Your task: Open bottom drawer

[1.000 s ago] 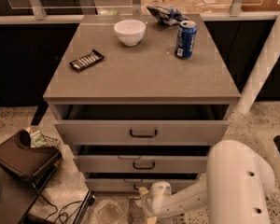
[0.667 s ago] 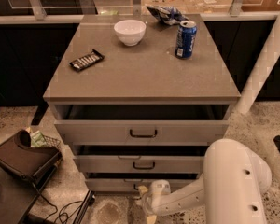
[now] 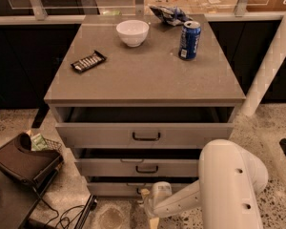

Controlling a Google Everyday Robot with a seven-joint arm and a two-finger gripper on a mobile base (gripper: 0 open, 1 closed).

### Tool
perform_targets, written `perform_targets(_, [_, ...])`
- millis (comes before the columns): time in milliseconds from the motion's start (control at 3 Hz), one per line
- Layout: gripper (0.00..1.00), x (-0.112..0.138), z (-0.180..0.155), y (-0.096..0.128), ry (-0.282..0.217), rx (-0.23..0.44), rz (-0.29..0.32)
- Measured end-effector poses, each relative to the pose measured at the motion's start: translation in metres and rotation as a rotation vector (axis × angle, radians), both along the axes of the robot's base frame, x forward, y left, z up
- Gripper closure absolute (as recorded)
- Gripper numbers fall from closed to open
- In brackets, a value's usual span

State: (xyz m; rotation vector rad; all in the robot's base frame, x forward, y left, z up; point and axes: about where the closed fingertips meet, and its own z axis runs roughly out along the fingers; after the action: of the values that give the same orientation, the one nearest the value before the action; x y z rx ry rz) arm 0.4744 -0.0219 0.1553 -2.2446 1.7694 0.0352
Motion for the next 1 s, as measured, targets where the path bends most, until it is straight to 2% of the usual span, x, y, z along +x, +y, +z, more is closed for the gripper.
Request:
perform_targets(333, [0.18, 0.003, -0.007, 0.0, 0.011, -0.004, 0.008])
perform_targets(1000, [0.64, 0.005, -0.02, 0.002, 0.029, -0.005, 0.025])
